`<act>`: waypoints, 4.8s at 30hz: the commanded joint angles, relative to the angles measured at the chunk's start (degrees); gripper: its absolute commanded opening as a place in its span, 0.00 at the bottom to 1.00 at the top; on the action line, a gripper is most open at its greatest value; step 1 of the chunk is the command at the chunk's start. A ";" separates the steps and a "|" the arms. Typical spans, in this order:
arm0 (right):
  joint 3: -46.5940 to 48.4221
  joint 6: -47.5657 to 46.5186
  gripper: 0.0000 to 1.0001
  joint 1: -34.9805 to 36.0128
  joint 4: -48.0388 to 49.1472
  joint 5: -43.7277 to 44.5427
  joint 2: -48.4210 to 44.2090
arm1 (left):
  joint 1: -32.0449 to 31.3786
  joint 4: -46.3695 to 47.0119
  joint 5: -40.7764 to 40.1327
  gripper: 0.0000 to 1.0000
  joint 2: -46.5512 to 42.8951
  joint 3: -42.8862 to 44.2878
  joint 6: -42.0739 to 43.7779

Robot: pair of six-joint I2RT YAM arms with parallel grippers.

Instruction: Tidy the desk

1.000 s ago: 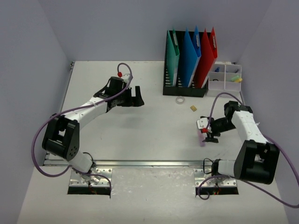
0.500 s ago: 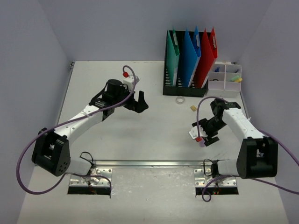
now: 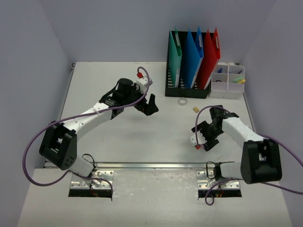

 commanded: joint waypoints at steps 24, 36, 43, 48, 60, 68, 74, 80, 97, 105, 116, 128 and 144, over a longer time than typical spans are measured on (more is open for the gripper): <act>13.63 -35.08 0.64 6.57 -17.80 10.16 18.52 | 3.42 4.23 -2.59 1.00 -1.63 -1.16 -6.53; 3.12 -26.61 0.56 14.65 5.15 11.90 17.35 | 4.63 4.71 -3.51 1.00 -3.55 -4.53 -8.89; -1.76 -27.38 0.42 14.90 16.35 11.70 16.80 | 4.98 4.62 -4.23 1.00 -4.18 -5.25 -8.91; -3.09 -27.71 0.07 15.17 16.90 10.65 14.97 | 5.21 4.71 -4.05 1.00 -3.65 -4.83 -9.15; 20.78 64.84 0.00 11.29 28.26 -9.38 12.91 | 5.93 5.06 -2.94 1.00 -3.22 -3.05 -10.50; 11.24 117.54 0.00 -6.88 56.51 2.34 2.41 | 6.50 5.15 -4.10 1.00 -1.93 -0.63 -13.12; 8.01 129.32 0.00 -11.77 67.04 24.94 1.41 | 6.99 4.13 -5.01 1.00 -0.08 1.77 -14.27; 11.73 127.87 0.00 -13.21 81.18 42.30 9.33 | 7.11 3.37 -5.15 1.00 1.80 3.59 -13.76; 33.82 132.14 0.00 -16.03 86.31 54.98 33.39 | 8.14 4.01 -5.23 1.00 4.06 4.05 -14.96; 40.93 133.44 0.00 -16.30 84.43 54.24 38.69 | 8.93 3.78 -4.91 1.00 5.54 4.56 -15.47; 40.29 133.81 0.08 -16.77 84.64 53.27 42.13 | 9.78 2.28 -5.28 1.00 6.89 6.44 -15.33; 33.41 131.51 0.56 -17.27 81.33 35.38 34.60 | 9.84 3.26 -4.25 1.00 7.07 5.87 -16.21; 33.89 100.28 0.40 -6.04 26.09 6.48 19.87 | 10.00 0.52 -5.90 1.00 4.45 3.65 -13.85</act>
